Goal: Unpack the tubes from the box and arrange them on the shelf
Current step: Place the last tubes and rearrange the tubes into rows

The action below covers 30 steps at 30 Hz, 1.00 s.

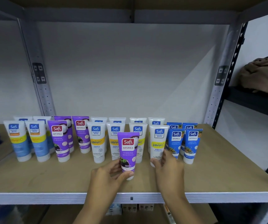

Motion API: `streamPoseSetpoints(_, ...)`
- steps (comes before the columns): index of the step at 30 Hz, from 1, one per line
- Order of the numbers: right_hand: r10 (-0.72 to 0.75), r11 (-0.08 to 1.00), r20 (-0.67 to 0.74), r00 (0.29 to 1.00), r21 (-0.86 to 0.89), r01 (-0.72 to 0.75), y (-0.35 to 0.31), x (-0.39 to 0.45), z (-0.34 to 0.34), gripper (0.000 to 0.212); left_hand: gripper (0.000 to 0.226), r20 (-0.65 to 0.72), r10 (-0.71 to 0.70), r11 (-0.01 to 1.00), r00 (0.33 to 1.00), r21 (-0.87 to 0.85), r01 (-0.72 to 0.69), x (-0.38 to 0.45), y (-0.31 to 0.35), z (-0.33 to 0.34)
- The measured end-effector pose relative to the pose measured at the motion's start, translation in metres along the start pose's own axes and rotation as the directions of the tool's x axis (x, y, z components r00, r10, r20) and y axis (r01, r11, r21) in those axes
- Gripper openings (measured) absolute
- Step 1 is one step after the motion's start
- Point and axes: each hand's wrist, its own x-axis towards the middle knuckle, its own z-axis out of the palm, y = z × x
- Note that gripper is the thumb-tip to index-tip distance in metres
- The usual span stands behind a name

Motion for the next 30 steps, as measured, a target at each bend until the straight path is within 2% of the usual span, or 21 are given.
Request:
streamPoseSetpoints(7, 0.009, 1.000, 0.008, 1.000, 0.025, -0.009, -0.0007, 0.0044, 0.0040, 0.031, 0.046, -0.005, -0.012, 0.999, 1.000, -0.030, 0.012, -0.0007, 0.0008, 0.0003)
streamPoseSetpoints(24, 0.012, 1.000, -0.008, 1.000, 0.009, -0.012, 0.0001, 0.0085, 0.0090, 0.040, 0.050, -0.015, 0.017, 1.000, 1.000, -0.012, -0.017, -0.0028, -0.0012, 0.0016)
streamPoseSetpoints(30, -0.003, 1.000, 0.000, 1.000, 0.011, 0.003, 0.0034, 0.0096, 0.0083, 0.033, 0.049, -0.045, -0.002, 0.999, 0.999, -0.038, 0.000, -0.0034, -0.0012, 0.0027)
